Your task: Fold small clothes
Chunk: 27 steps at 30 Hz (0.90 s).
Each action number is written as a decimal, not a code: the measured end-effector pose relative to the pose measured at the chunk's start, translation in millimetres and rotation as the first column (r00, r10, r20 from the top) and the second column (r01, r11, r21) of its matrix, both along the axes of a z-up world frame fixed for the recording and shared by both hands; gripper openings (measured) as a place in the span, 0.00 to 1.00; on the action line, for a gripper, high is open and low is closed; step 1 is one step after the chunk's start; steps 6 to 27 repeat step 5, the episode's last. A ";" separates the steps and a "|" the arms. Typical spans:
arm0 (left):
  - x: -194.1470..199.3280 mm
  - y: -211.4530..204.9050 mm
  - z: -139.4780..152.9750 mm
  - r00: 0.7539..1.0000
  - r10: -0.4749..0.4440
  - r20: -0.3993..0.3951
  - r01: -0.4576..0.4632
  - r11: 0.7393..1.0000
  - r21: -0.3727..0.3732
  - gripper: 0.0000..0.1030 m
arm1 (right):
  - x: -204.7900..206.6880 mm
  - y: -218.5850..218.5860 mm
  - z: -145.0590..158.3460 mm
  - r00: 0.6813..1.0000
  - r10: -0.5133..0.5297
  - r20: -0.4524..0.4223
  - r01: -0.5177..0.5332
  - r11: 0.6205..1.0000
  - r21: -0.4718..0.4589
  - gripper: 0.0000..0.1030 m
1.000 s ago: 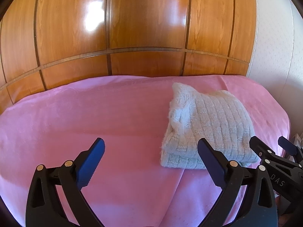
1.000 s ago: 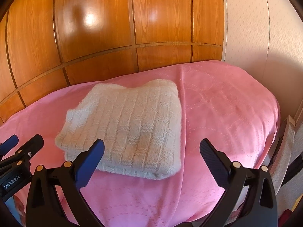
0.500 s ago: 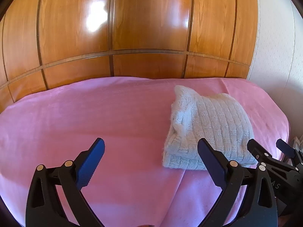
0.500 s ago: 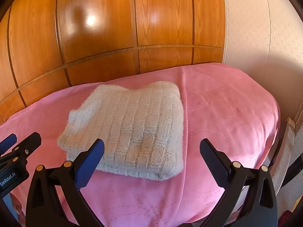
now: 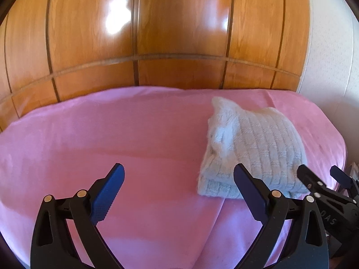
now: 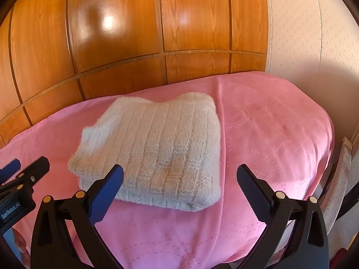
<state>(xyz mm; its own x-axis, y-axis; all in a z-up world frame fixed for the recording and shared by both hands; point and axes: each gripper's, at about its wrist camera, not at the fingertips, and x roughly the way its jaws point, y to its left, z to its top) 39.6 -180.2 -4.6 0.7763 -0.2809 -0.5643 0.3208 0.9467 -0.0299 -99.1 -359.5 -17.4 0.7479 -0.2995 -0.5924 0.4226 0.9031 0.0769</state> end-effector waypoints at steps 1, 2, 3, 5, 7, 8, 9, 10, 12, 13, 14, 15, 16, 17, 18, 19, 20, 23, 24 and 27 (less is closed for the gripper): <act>0.4 0.2 -1.6 1.000 0.000 -0.005 0.000 1.000 0.003 0.94 | -0.6 0.9 -0.5 1.000 -0.002 0.001 0.002 1.000 0.001 0.98; 0.0 -0.1 -2.7 1.000 0.004 -0.005 -0.004 1.000 0.006 0.94 | -0.3 0.8 -0.7 1.000 -0.002 0.001 0.002 1.000 0.001 0.98; 0.4 -0.2 -4.2 1.000 0.007 -0.006 -0.007 1.000 0.011 0.94 | 0.4 0.6 -1.1 1.000 -0.003 -0.001 0.003 1.000 0.002 0.98; 1.8 0.7 -7.0 1.000 0.006 -0.017 -0.006 1.000 0.009 0.94 | 1.4 0.9 -1.7 1.000 -0.003 -0.003 0.003 1.000 0.005 0.98; 1.8 0.7 -7.0 1.000 0.006 -0.017 -0.006 1.000 0.009 0.94 | 1.4 0.9 -1.7 1.000 -0.003 -0.003 0.003 1.000 0.005 0.98; 1.8 0.7 -7.0 1.000 0.006 -0.017 -0.006 1.000 0.009 0.94 | 1.4 0.9 -1.7 1.000 -0.003 -0.003 0.003 1.000 0.005 0.98; 1.8 0.7 -7.0 1.000 0.006 -0.017 -0.006 1.000 0.009 0.94 | 1.4 0.9 -1.7 1.000 -0.003 -0.003 0.003 1.000 0.005 0.98; 1.8 0.7 -7.0 1.000 0.006 -0.017 -0.006 1.000 0.009 0.94 | 1.4 0.9 -1.7 1.000 -0.003 -0.003 0.003 1.000 0.005 0.98; 1.8 0.7 -7.0 1.000 0.006 -0.017 -0.006 1.000 0.009 0.94 | 1.4 0.9 -1.7 1.000 -0.003 -0.003 0.003 1.000 0.005 0.98; 1.8 0.7 -7.0 1.000 0.006 -0.017 -0.006 1.000 0.009 0.94 | 1.4 0.9 -1.7 1.000 -0.003 -0.003 0.003 1.000 0.005 0.98; 1.8 0.7 -7.0 1.000 0.006 -0.017 -0.006 1.000 0.009 0.94 | 1.4 0.9 -1.7 1.000 -0.003 -0.003 0.003 1.000 0.005 0.98; 1.8 0.7 -7.0 1.000 0.006 -0.017 -0.006 1.000 0.009 0.94 | 1.4 0.9 -1.7 1.000 -0.003 -0.003 0.003 1.000 0.005 0.98; 1.8 0.7 -7.0 1.000 0.006 -0.017 -0.006 1.000 0.009 0.94 | 1.4 0.9 -1.7 1.000 -0.003 -0.003 0.003 1.000 0.005 0.98; 1.8 0.7 -7.0 1.000 0.006 -0.017 -0.006 1.000 0.009 0.94 | 1.4 0.9 -1.7 1.000 -0.003 -0.003 0.003 1.000 0.005 0.98; 1.8 0.7 -7.0 1.000 0.006 -0.017 -0.006 1.000 0.009 0.94 | 1.4 0.9 -1.7 1.000 -0.003 -0.003 0.003 1.000 0.005 0.98; 1.8 0.7 -7.0 1.000 0.006 -0.017 -0.006 1.000 0.009 0.94 | 1.4 0.9 -1.7 1.000 -0.003 -0.003 0.003 1.000 0.005 0.98; 1.8 0.7 -7.0 1.000 0.006 -0.017 -0.006 1.000 0.009 0.94 | 1.4 0.9 -1.7 1.000 -0.003 -0.003 0.003 1.000 0.005 0.98; 1.8 0.7 -7.0 1.000 0.006 -0.017 -0.006 1.000 0.009 0.94 | 1.4 0.9 -1.7 1.000 -0.003 -0.003 0.003 1.000 0.005 0.98; 1.8 0.7 -7.0 1.000 0.006 -0.017 -0.006 1.000 0.009 0.94 | 1.4 0.9 -1.7 1.000 -0.003 -0.003 0.003 1.000 0.005 0.98; 1.8 0.7 -7.0 1.000 0.006 -0.017 -0.006 1.000 0.009 0.94 | 1.4 0.9 -1.7 1.000 -0.003 -0.003 0.003 1.000 0.005 0.98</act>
